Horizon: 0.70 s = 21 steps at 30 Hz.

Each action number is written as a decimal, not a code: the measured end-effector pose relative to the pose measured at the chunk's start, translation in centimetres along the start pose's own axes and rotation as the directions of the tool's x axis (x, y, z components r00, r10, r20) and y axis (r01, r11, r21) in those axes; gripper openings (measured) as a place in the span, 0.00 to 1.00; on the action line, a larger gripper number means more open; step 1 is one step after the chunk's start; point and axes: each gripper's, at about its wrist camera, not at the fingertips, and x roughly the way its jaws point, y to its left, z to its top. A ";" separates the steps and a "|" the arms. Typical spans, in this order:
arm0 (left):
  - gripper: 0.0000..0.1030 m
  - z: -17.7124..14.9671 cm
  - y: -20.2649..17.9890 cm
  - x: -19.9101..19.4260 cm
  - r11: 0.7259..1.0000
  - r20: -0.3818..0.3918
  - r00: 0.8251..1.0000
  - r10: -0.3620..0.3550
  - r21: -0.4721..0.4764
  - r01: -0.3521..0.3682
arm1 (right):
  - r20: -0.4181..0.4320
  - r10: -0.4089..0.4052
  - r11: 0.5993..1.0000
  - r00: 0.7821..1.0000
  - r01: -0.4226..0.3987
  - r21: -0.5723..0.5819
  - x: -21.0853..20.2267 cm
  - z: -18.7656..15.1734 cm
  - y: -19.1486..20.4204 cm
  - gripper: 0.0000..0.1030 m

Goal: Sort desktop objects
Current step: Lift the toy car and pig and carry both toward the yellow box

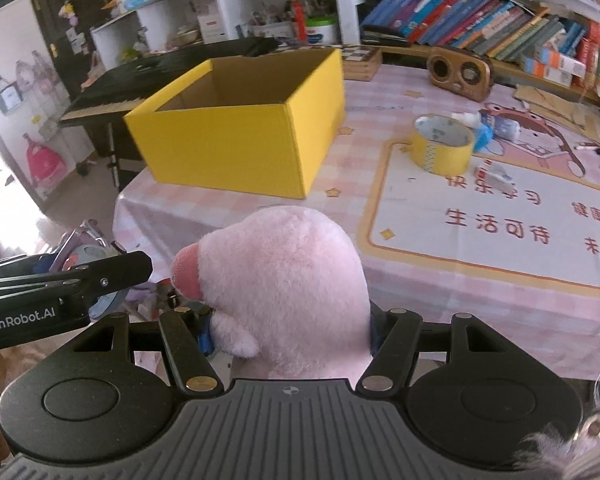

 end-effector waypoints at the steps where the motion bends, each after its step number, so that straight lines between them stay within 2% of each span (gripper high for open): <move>1: 0.61 -0.1 0.2 -0.2 1.000 -0.001 1.000 0.003 -0.005 -0.003 | -0.001 0.005 1.000 1.000 -0.005 -0.007 0.0 0.0 0.3 0.60; 21: 0.61 -0.8 2.0 -1.6 0.998 0.021 0.999 0.041 -0.054 -0.040 | -0.029 0.057 0.994 0.998 -0.060 -0.088 0.7 0.0 3.3 0.60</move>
